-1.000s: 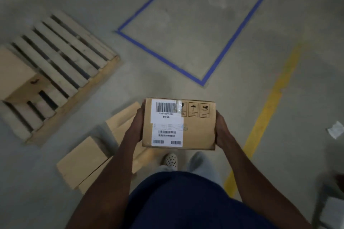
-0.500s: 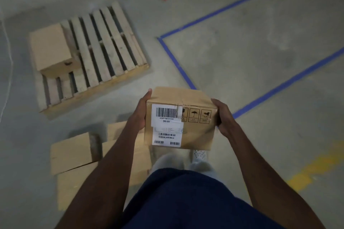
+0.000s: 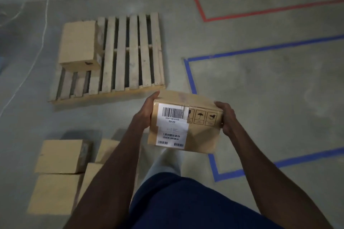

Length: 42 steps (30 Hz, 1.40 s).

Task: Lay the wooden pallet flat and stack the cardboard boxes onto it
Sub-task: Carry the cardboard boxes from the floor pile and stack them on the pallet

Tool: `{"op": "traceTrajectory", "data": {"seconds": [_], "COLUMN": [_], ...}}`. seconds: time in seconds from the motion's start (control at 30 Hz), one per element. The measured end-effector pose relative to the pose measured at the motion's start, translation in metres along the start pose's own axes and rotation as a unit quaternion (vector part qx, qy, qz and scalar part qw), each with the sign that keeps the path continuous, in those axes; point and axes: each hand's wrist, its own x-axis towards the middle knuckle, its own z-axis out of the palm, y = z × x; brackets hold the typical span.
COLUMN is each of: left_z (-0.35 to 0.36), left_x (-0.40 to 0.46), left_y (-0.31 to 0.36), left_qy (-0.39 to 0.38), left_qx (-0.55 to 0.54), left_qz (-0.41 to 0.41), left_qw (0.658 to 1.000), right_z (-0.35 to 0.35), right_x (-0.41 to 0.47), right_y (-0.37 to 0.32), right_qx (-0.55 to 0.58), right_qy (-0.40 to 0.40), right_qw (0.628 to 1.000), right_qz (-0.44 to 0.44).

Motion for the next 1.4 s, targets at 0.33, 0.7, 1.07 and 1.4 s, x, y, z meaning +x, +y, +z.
{"op": "traceTrajectory", "data": {"seconds": [0.33, 0.7, 1.07, 1.4], "left_z": [-0.009, 0.013, 0.029, -0.032], "left_x": [0.123, 0.293, 0.457, 0.578], "left_y": [0.17, 0.368, 0.569, 0.709], "left_qy": [0.065, 0.111, 0.197, 0.271], "left_qx": [-0.037, -0.063, -0.079, 0.01], "left_qz": [0.007, 0.025, 0.065, 0.062], "left_qw": [0.997, 0.992, 0.975, 0.96], "right_z": [0.094, 0.188, 0.338, 0.497], "right_x": [0.136, 0.331, 0.508, 0.635], "right_y": [-0.195, -0.391, -0.646, -0.769], "right_qx": [-0.039, -0.113, -0.322, -0.437], "right_qy": [-0.189, -0.242, -0.323, -0.348], "right_qw": [0.98, 0.961, 0.887, 0.825], "right_qz": [0.057, 0.063, -0.069, -0.085]}}
